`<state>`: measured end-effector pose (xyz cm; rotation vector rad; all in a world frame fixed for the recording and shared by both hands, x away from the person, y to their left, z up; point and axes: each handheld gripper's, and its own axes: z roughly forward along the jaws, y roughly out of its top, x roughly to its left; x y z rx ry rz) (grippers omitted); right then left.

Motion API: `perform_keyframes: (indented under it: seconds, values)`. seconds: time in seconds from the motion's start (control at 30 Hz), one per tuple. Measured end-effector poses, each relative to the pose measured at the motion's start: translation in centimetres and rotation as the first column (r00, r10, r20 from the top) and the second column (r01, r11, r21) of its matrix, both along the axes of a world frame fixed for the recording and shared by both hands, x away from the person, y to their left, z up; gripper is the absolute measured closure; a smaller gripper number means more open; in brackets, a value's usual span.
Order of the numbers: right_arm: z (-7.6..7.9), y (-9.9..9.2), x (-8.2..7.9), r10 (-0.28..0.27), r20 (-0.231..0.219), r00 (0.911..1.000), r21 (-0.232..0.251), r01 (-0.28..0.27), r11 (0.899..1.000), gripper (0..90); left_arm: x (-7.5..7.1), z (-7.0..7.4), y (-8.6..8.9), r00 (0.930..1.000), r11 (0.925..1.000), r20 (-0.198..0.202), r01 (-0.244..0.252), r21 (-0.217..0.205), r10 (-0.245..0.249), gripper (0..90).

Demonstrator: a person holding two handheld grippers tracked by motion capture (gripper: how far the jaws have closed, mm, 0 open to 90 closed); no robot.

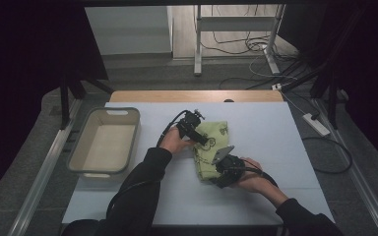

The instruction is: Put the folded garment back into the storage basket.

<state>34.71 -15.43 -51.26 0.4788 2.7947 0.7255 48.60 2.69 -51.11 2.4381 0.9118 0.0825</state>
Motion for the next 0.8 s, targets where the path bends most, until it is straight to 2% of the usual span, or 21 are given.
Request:
perform_keyframes:
  seconds: [0.1,0.13,0.17,0.2,0.23,0.33,0.4,0.53,0.7,0.8]
  values:
    - [0.2,-0.1,0.2,-0.007,0.005,1.0000,-0.005,0.007,1.000,53.6,-0.4,0.4,-0.1,0.9994,0.9994,0.025,0.025,0.023,-0.026,41.5]
    - [0.3,-0.2,0.4,-0.012,0.017,0.9998,-0.011,0.013,1.000,62.1,-0.5,0.6,-0.1,0.9990,0.9991,0.034,0.026,0.033,-0.027,49.5]
    - [0.3,-0.2,0.4,-0.012,0.017,0.9998,-0.011,0.013,1.000,62.1,-0.5,0.6,-0.1,0.9990,0.9991,0.034,0.026,0.033,-0.027,53.6]
    - [0.4,-0.2,0.5,-0.018,0.013,0.9998,-0.012,0.018,1.000,64.6,-0.6,0.7,-0.1,0.9985,0.9986,0.045,0.030,0.043,-0.031,53.6]
    - [0.5,-0.2,0.6,-0.016,0.008,0.9998,-0.013,0.016,1.000,67.5,-0.7,0.8,-0.1,0.9982,0.9985,0.050,0.031,0.046,-0.033,58.7]
    - [0.6,-0.1,0.8,-0.007,-0.003,1.0000,-0.021,0.007,1.000,73.1,-0.8,0.9,-0.2,0.9970,0.9977,0.067,0.034,0.059,-0.038,66.7]
    - [0.7,-0.1,0.9,-0.006,-0.007,1.0000,-0.022,0.006,1.000,73.5,-0.9,0.9,-0.3,0.9957,0.9968,0.079,0.041,0.068,-0.047,67.3]
    - [0.9,-0.2,1.4,-0.010,-0.054,0.9985,-0.012,0.009,1.000,75.2,-1.2,1.0,-0.4,0.9928,0.9950,0.104,0.051,0.086,-0.060,69.6]
    - [1.1,-0.1,1.5,-0.003,-0.057,0.9984,-0.018,0.002,1.000,75.4,-1.2,1.1,-0.4,0.9945,0.9975,0.099,0.027,0.066,-0.033,69.8]
    - [1.2,-0.1,1.4,-0.013,-0.062,0.9980,-0.018,0.012,1.000,75.6,-1.3,1.2,-0.3,0.9935,0.9982,0.109,0.026,0.053,-0.032,70.1]
